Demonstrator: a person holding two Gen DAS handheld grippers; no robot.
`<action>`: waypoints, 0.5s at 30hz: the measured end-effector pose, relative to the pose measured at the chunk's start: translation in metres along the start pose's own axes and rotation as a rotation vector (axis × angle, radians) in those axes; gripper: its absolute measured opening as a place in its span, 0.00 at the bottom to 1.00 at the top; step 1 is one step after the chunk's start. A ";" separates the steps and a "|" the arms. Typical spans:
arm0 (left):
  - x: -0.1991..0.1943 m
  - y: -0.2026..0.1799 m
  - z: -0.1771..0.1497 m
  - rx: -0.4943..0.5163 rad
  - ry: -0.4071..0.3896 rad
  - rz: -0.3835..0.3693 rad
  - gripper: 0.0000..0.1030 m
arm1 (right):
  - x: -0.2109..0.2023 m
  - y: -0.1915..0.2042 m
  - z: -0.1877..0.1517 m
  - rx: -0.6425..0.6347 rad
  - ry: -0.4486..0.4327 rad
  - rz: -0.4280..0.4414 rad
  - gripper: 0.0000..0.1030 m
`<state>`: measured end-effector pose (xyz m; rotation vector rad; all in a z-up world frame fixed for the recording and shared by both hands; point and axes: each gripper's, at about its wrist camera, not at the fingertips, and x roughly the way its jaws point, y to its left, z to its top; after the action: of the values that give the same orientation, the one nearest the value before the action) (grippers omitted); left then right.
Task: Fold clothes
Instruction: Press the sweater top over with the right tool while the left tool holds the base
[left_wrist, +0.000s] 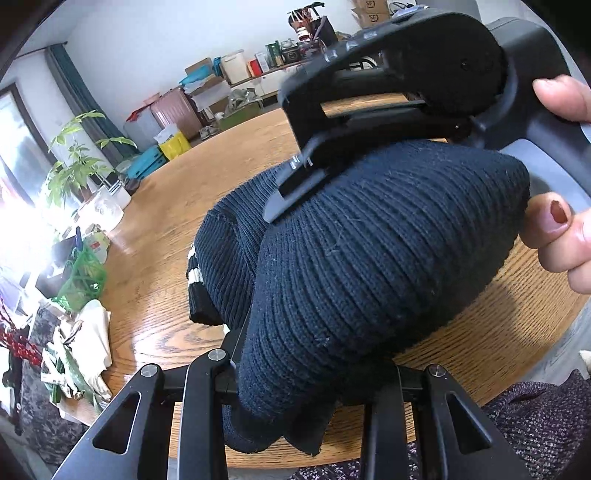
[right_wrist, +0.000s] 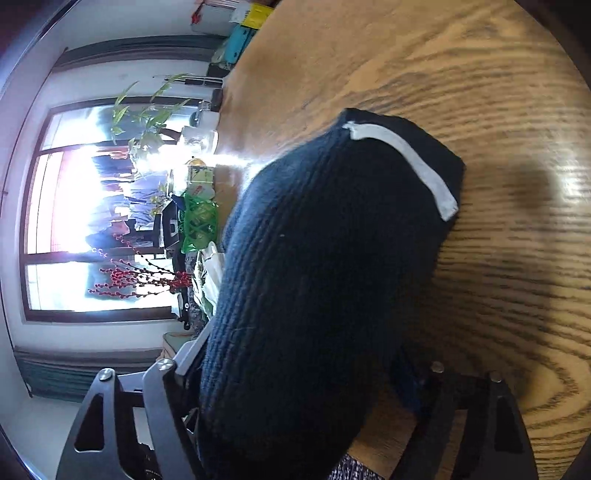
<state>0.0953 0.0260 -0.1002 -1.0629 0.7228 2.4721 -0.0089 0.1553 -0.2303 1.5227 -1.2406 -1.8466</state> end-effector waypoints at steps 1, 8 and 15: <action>0.000 0.000 0.000 -0.001 -0.001 0.000 0.33 | -0.001 0.003 -0.001 -0.018 -0.010 -0.008 0.69; -0.005 -0.012 -0.005 0.039 -0.019 0.034 0.33 | -0.008 0.017 -0.010 -0.124 -0.076 -0.064 0.57; -0.027 -0.024 -0.007 0.055 -0.074 0.035 0.33 | -0.026 0.040 -0.026 -0.262 -0.168 -0.140 0.56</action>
<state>0.1295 0.0383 -0.0917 -0.9420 0.7880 2.4917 0.0152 0.1462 -0.1826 1.3643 -0.9348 -2.1698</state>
